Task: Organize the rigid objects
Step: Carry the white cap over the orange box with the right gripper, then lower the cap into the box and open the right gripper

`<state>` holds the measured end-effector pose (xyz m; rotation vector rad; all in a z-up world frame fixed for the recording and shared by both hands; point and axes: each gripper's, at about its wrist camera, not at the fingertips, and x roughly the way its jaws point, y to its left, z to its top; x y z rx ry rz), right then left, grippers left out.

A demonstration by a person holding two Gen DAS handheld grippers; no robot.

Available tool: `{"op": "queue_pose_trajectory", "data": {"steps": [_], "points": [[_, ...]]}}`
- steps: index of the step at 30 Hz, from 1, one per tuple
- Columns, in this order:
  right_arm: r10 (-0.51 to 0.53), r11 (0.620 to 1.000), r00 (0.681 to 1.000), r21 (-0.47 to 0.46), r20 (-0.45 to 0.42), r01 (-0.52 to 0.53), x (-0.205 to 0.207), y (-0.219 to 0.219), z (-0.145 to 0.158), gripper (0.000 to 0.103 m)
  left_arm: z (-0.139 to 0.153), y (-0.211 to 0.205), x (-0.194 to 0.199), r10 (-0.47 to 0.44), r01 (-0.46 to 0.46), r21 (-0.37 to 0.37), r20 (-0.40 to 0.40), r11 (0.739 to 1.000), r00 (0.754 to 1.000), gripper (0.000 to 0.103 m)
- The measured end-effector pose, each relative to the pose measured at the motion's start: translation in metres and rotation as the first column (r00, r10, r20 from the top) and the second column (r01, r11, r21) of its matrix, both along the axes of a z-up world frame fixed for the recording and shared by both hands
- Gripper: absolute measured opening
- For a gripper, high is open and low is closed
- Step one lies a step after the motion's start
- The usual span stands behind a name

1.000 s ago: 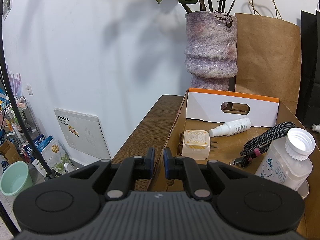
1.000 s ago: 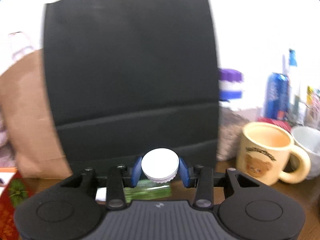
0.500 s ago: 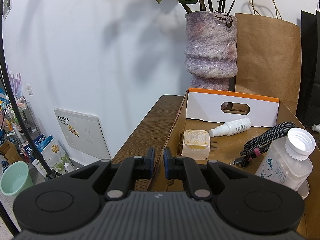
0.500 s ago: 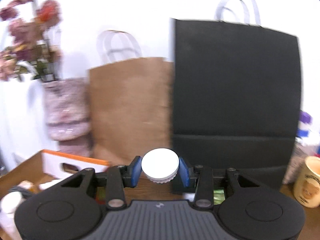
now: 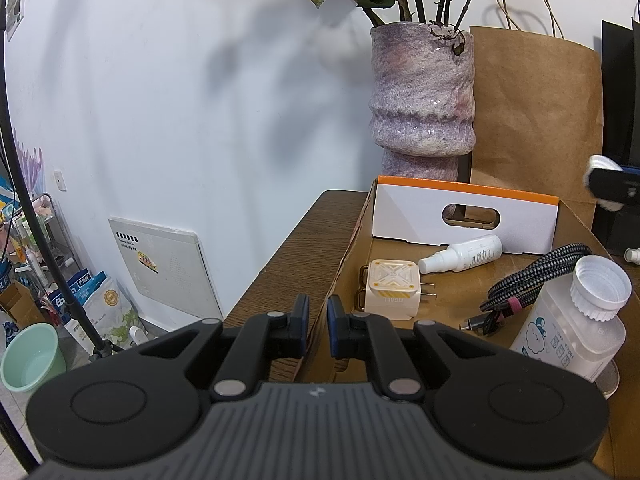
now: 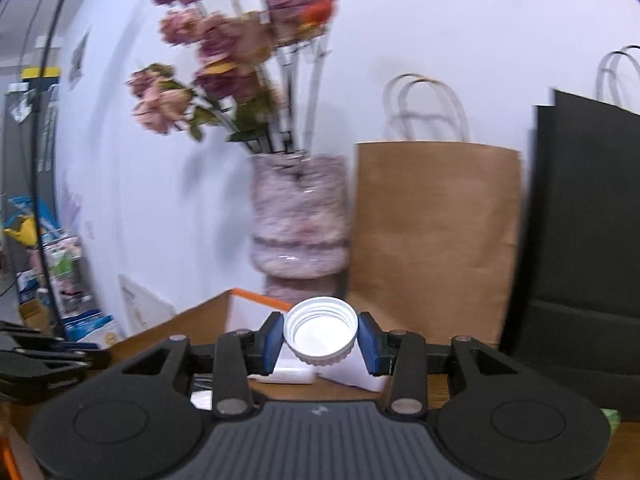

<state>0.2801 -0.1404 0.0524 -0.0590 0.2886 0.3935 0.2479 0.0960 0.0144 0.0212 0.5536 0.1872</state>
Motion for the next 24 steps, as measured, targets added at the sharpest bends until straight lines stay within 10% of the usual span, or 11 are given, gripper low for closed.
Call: {"op": "queue_pose_trajectory", "data": {"steps": [24], "points": [[0.152, 0.986, 0.987, -0.065, -0.054, -0.156, -0.008, 0.051, -0.016, 0.039, 0.000, 0.000, 0.000, 0.000, 0.000, 0.001, 0.000, 1.000, 1.000, 0.011]]}}
